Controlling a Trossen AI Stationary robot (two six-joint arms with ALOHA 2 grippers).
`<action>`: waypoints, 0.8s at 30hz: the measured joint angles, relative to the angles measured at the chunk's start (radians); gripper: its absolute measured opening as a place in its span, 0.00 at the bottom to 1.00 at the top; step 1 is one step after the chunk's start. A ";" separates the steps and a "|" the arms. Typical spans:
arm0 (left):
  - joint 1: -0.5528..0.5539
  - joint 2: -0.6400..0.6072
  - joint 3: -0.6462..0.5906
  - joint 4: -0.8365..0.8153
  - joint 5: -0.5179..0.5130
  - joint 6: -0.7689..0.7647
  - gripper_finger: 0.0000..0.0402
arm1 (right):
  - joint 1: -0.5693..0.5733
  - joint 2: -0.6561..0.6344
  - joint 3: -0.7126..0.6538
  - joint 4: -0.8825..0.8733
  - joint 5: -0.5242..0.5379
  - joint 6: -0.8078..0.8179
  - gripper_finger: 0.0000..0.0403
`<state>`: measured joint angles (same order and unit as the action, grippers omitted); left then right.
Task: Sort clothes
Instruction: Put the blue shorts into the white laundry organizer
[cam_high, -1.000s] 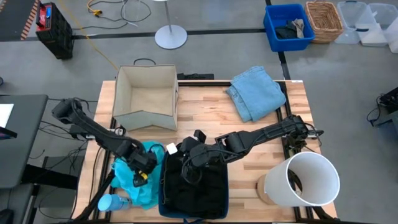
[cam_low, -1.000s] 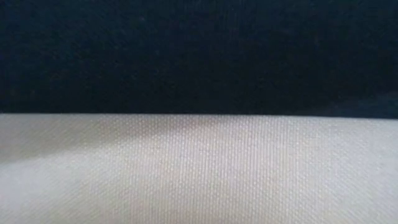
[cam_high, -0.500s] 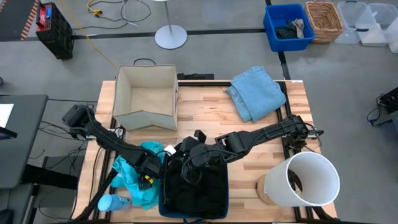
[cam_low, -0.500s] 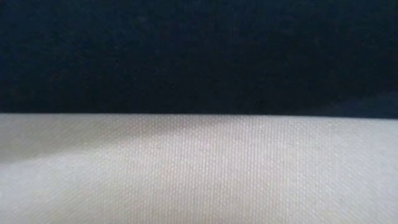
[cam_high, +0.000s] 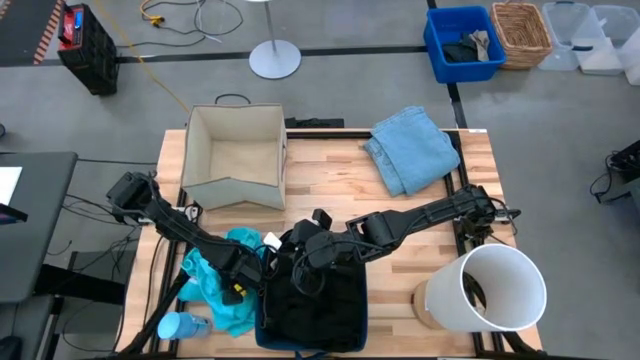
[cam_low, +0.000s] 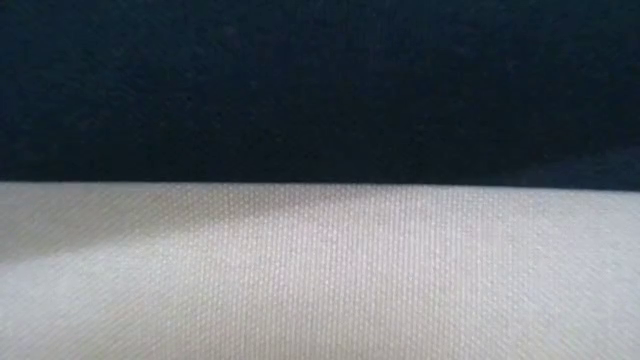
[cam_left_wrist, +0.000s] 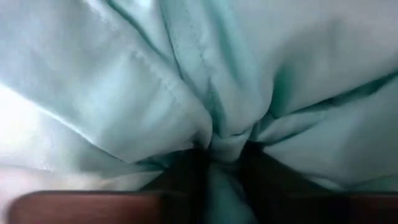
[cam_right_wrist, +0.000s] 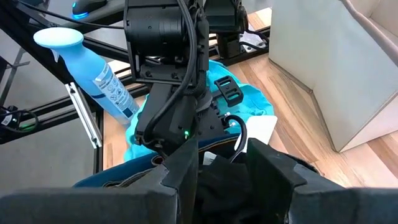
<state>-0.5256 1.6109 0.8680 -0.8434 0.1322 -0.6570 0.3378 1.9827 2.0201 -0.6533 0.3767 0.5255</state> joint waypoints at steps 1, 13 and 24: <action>0.000 -0.002 0.000 -0.005 0.011 0.002 0.19 | 0.000 0.000 0.000 0.000 0.000 0.000 0.38; -0.012 -0.156 0.146 -0.410 0.018 -0.057 0.01 | 0.000 0.000 0.000 -0.005 0.000 -0.002 0.38; -0.009 -0.372 0.559 -0.731 -0.189 -0.174 0.01 | 0.000 0.000 0.000 -0.005 0.000 -0.002 0.38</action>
<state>-0.5346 1.2389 1.4266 -1.5747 -0.0569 -0.8309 0.3378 1.9827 2.0201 -0.6582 0.3764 0.5236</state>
